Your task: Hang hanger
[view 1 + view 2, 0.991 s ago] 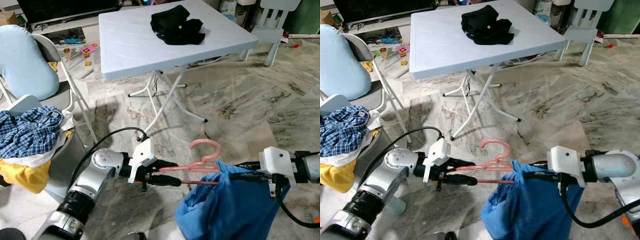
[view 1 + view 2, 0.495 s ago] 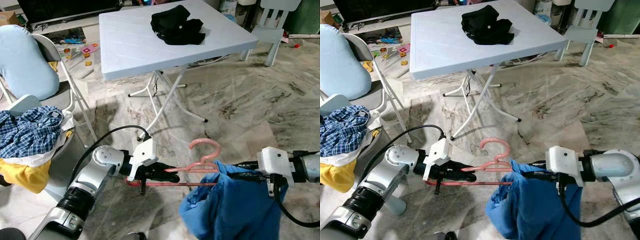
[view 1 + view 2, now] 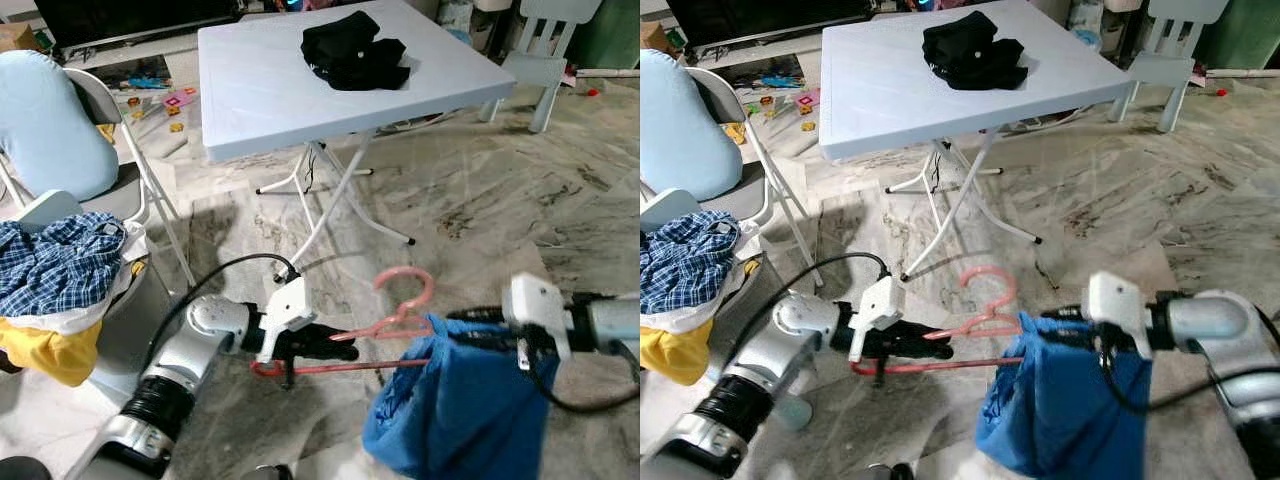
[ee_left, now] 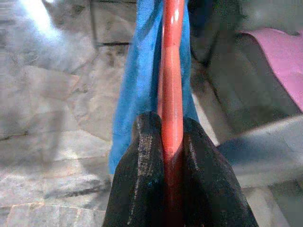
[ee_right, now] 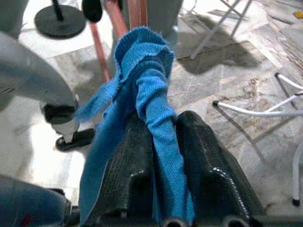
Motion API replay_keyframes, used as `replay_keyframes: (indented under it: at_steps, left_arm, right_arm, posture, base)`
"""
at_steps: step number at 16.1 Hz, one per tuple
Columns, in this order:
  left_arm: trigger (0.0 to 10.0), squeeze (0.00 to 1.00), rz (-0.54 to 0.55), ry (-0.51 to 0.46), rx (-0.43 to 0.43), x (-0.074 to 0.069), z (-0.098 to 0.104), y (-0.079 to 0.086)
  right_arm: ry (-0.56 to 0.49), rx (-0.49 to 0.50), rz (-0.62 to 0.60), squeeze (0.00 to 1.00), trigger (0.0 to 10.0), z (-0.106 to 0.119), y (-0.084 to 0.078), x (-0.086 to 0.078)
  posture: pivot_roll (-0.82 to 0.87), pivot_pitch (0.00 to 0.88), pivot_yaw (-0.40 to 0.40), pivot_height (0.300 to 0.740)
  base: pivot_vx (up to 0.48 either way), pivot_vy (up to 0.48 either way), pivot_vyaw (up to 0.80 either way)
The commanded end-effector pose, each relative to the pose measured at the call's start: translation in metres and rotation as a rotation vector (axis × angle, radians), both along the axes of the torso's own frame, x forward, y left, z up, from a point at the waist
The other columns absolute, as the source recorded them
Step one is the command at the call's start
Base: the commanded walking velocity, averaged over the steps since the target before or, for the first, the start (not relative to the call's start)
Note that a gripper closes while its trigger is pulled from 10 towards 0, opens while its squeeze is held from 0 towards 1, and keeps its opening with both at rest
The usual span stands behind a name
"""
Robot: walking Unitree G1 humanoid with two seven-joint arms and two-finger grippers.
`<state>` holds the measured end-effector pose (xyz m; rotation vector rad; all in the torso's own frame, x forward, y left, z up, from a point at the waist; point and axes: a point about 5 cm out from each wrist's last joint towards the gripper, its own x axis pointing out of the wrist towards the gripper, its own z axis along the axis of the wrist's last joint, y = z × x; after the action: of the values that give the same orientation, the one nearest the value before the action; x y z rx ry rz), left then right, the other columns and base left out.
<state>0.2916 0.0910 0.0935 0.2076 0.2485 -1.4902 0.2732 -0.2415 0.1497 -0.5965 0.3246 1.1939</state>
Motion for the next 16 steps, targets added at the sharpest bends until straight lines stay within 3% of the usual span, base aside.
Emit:
replay_keyframes:
  at_steps: [1, 10, 12, 16]
  left_arm:
    - [0.0, 0.00, 0.044, -0.010, -0.013, 0.002, -0.001, 0.004]
    - [0.0, 0.00, 0.257, -0.030, -0.071, 0.006, -0.012, 0.014]
    - [0.0, 0.00, 0.341, -0.051, -0.084, 0.008, -0.014, 0.014]
    - [0.0, 0.00, 0.424, -0.025, -0.137, 0.007, -0.017, 0.009]
  right_arm:
    - [-0.032, 0.007, 0.000, 1.00, 10.0, 0.002, 0.005, 0.006]
    - [-0.154, -0.016, -0.074, 1.00, 10.0, 0.009, 0.003, 0.033]
    - [-0.244, -0.031, -0.166, 1.00, 10.0, 0.011, 0.001, 0.043]
    - [-0.250, 0.016, -0.309, 1.00, 10.0, -0.002, 0.003, 0.047]
  posture:
    - [-0.11, 0.057, 0.066, 0.740]
    - [-0.11, 0.053, 0.059, 0.740]
    - [-0.10, 0.054, 0.057, 0.740]
    - [-0.09, 0.058, 0.063, 0.740]
  base:
    - [0.000, 0.000, 0.00]
    - [0.000, 0.000, 0.00]
    - [0.000, 0.000, 0.00]
    - [0.000, 0.000, 0.00]
